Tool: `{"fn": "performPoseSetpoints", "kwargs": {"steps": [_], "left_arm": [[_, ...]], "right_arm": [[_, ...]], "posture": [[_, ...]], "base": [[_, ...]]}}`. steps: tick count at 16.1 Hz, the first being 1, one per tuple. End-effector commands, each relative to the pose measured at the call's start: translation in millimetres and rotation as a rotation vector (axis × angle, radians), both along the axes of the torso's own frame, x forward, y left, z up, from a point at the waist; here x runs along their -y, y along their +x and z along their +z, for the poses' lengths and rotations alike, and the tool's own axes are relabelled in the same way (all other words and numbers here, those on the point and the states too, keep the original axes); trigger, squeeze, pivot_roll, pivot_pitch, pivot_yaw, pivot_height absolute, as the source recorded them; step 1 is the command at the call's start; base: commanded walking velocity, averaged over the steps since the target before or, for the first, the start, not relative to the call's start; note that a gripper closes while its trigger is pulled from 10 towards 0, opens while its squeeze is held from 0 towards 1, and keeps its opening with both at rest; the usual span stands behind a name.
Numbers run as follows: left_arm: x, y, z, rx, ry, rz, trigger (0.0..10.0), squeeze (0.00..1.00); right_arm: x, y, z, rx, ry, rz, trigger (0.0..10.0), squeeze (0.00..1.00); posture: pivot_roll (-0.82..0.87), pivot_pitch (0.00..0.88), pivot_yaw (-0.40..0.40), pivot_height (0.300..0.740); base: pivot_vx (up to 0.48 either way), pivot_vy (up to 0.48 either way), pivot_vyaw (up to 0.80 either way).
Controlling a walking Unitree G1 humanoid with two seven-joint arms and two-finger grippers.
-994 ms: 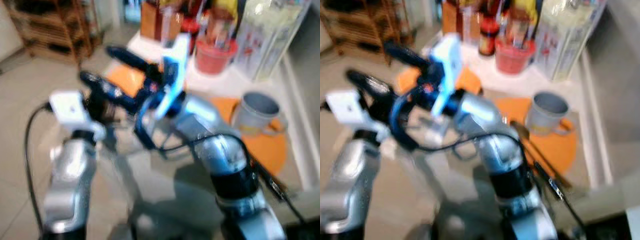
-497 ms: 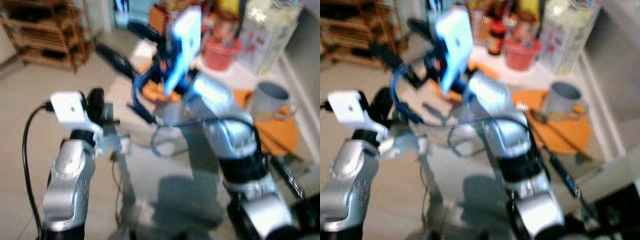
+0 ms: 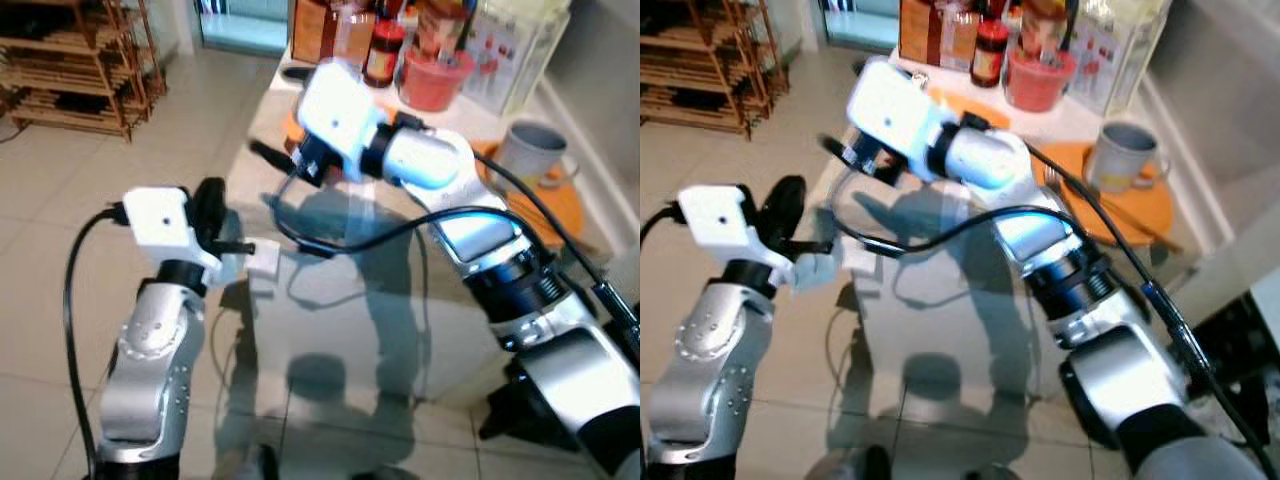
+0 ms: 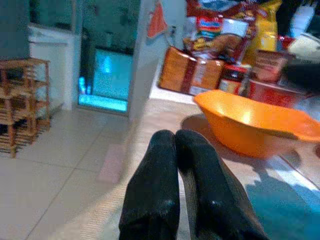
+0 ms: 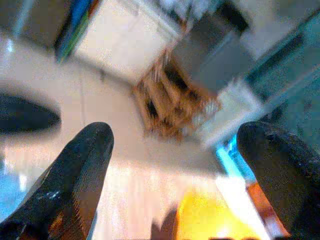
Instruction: Setting the table
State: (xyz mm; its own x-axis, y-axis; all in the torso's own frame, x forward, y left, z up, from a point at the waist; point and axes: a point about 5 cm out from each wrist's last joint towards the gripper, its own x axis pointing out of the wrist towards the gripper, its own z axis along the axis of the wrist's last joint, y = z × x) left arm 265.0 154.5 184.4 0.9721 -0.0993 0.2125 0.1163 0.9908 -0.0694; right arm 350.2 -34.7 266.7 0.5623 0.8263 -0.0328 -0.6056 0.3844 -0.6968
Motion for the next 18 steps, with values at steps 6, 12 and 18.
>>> {"fn": "performPoseSetpoints", "kwargs": {"steps": [6,12,18], "left_arm": [[2.4,-5.8,-2,-0.005,0.103,-0.006,10.0,0.00],[-1.8,-9.2,-3,-0.009,0.083,0.019,10.0,0.00],[-5.6,-6.9,0,-0.006,0.026,0.063,10.0,0.00]], "right_arm": [[1.5,25.3,4,0.031,-0.085,-0.108,10.0,0.00],[-25.2,12.3,9,-0.020,0.102,0.071,10.0,0.00],[-26.9,6.3,-4,-0.042,0.033,0.143,10.0,0.00]], "posture": [[-0.03,0.106,-0.047,0.740],[-0.02,0.118,-0.047,0.740],[-0.03,0.123,-0.044,0.740]], "base": [[0.160,0.000,0.00],[0.480,0.000,0.00],[0.074,0.000,0.00]]}}
